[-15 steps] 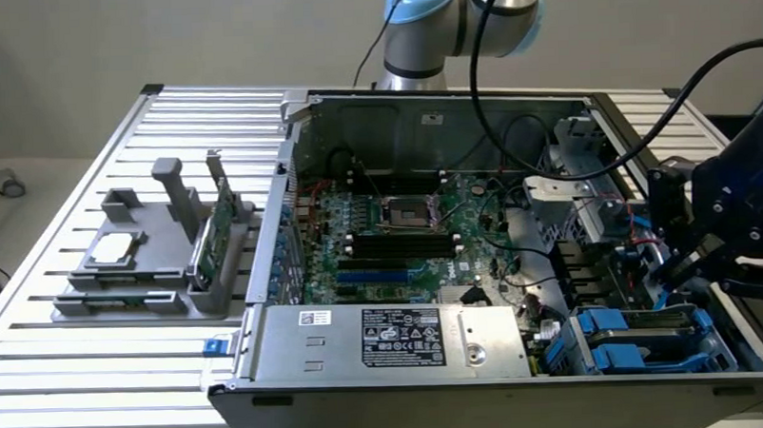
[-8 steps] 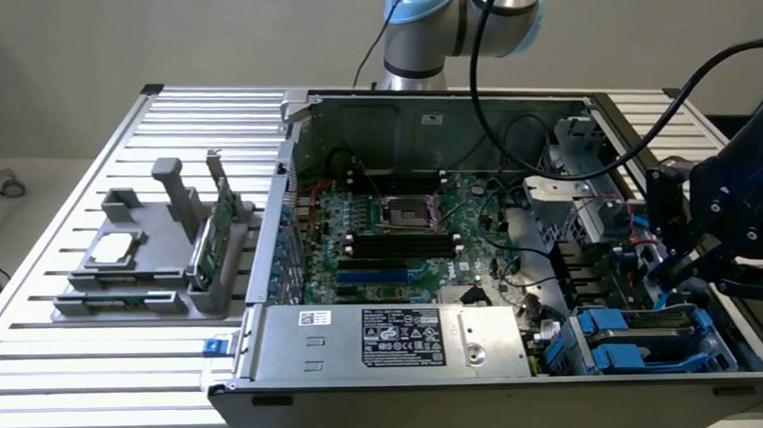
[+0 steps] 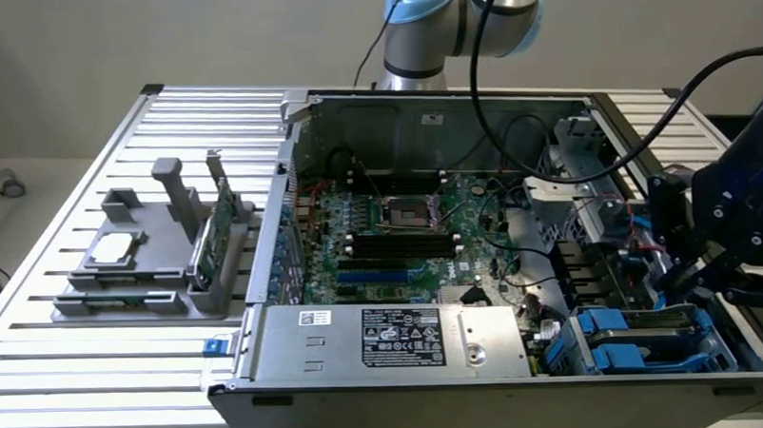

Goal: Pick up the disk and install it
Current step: 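Insert the first disk wire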

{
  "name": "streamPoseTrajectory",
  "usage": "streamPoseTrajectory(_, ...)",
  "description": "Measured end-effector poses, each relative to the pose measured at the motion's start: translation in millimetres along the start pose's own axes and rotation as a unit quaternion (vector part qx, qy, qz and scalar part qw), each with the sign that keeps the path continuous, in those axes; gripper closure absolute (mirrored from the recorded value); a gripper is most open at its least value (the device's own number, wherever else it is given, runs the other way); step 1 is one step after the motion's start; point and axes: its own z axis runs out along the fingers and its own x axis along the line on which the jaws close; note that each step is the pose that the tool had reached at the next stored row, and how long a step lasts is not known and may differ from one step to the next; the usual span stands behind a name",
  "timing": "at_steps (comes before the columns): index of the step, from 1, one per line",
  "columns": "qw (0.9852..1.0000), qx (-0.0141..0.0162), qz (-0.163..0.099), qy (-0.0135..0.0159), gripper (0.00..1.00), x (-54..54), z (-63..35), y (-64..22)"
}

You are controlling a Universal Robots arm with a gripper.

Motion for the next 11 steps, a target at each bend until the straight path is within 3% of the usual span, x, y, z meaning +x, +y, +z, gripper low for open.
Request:
streamPoseTrajectory(2,1.0000,0.0036,0.004,-0.0075,0.83,0.0,0.0,0.0)
streamPoseTrajectory(4,0.9999,0.0053,0.011,-0.0115,0.83,0.0,0.1,0.0)
streamPoseTrajectory(7,0.9996,0.0062,0.025,-0.0145,0.83,0.0,0.1,0.0)
streamPoseTrajectory(11,0.9986,0.0060,0.050,-0.0161,0.83,0.0,0.1,0.0)
